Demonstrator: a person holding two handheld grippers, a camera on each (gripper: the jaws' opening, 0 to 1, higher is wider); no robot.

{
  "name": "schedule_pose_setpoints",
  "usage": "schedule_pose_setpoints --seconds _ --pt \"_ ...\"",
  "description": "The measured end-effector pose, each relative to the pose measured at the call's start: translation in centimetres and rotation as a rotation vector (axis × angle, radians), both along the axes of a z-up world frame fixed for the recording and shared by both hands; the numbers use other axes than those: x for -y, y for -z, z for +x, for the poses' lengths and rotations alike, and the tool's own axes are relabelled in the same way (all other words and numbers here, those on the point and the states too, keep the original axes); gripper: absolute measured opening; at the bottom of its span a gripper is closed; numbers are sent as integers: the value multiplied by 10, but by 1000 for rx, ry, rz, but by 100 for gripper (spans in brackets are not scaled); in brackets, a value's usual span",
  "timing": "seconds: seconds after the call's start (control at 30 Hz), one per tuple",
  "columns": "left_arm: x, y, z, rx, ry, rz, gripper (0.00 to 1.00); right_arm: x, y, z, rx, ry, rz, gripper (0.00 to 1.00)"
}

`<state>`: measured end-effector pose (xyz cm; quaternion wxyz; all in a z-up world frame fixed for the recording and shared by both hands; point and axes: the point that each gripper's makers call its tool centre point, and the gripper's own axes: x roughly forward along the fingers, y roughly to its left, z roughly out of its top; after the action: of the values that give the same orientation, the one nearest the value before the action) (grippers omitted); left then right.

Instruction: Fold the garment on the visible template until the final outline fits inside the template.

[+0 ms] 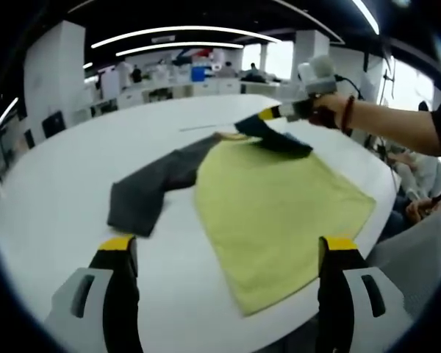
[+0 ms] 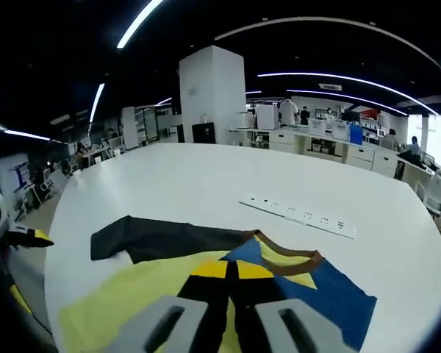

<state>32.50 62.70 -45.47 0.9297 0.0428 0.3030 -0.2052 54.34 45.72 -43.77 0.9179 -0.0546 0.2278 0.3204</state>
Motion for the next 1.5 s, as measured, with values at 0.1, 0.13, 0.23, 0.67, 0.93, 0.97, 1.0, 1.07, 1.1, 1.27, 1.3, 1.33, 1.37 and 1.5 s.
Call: schedule_pose_setpoints --seconds 0.1,0.13,0.23,0.67,0.93,0.97,1.0,1.07,1.1,1.27,1.3,1.33,1.37,1.5 --pt "-1 1 0 -2 -2 1 99 -8 2 -5 17 -38 -14 0" --pt "-1 1 0 -4 -2 1 99 -9 3 -6 22 -47 -19 0" --pt "-1 2 0 -3 -2 1 99 -17 7 -14 28 -87 -32 0" --pt "-2 -2 1 26 -3 6 99 -29 50 -30 24 -170 -144 0" --pt "-6 -3 -1 25 -10 10 99 -33 73 -38 -35 -164 -139 0" --pt "-6 -4 -1 29 -12 6 99 -32 75 -39 -45 -160 -137 0" --pt "-6 -4 -1 30 -13 4 99 -33 76 -40 -50 -160 -135 0" --pt "-6 -4 -1 29 -13 3 99 -34 80 -45 -76 -172 -129 0" --pt "-6 -3 -2 25 -11 7 99 -35 81 -46 -80 -175 -131 1" --pt "-5 -2 -3 22 -4 6 99 -31 86 -55 -131 -161 -99 6" --pt "-4 -2 -2 24 -3 4 99 -30 85 -56 -139 -157 -93 7" --pt "-4 -2 -2 25 -3 0 99 -29 85 -57 -150 -154 -91 10" --pt "-4 -2 -2 24 -3 0 99 -28 85 -58 -151 -154 -97 12" --pt "-2 -3 -1 24 4 5 99 -20 81 -59 -157 -134 -95 17"
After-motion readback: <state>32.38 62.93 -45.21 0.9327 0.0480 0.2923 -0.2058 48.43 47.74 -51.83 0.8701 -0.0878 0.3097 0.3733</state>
